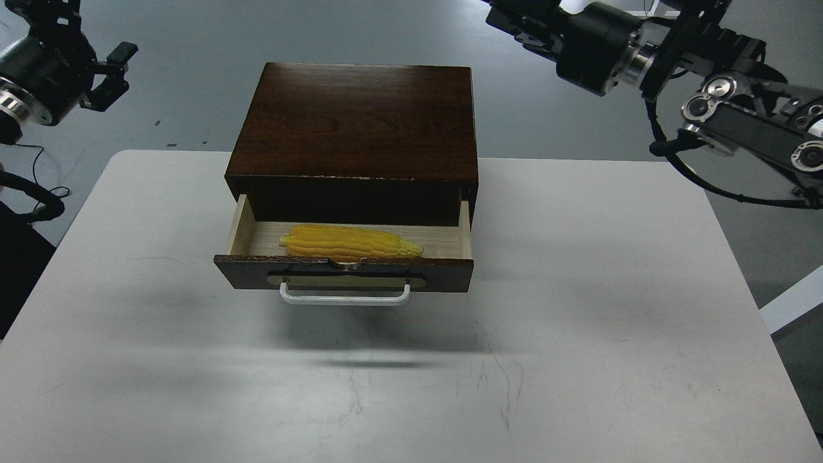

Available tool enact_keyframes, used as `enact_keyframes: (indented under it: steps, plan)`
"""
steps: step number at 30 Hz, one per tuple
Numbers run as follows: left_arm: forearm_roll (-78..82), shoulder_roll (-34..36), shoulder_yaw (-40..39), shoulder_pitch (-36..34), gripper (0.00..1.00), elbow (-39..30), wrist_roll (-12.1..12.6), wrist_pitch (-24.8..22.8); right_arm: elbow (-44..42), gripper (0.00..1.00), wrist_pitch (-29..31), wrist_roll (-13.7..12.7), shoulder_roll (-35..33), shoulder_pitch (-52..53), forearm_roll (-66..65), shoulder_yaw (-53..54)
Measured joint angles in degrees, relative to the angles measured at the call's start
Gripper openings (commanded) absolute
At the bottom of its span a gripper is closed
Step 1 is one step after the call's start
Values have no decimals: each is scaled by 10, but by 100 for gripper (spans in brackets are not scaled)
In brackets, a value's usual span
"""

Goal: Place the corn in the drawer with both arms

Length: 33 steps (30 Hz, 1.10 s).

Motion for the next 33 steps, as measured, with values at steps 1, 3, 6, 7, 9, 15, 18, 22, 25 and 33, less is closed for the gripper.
enact_keyframes:
  steps: [1,3,6,7,9,15,18,22,25,33]
  plan:
    - [-3,-4,-2,1,98,1,3,-1,-14,96,20,-6,-6,-5,39,1]
    - [-8,-10,-3,2,98,5,9,-2,-36,97,52,-17,-15,-17,104,2]
    - [-15,-17,-4,5,98,6,14,-2,-55,97,91,-40,-39,-37,209,4]
    - [-16,-18,-4,6,98,6,14,-2,-58,97,100,-48,-45,-43,236,4]
    - [-17,-19,-4,7,98,6,14,-3,-62,97,120,-64,-56,-57,286,5]
    - [-49,-21,-4,15,98,7,32,-10,-64,97,149,-89,-79,-106,383,10]
    - [-58,-27,-4,26,98,6,47,-9,-62,97,149,-101,-82,-128,428,11]
    - [-60,-29,-4,34,98,7,51,-8,-59,100,146,-112,-83,-143,451,12]
    - [-60,-30,-4,37,98,7,51,-9,-61,100,144,-113,-83,-147,451,14]
    - [-62,-29,-5,39,98,6,51,-12,-61,100,146,-112,-83,-152,450,13]
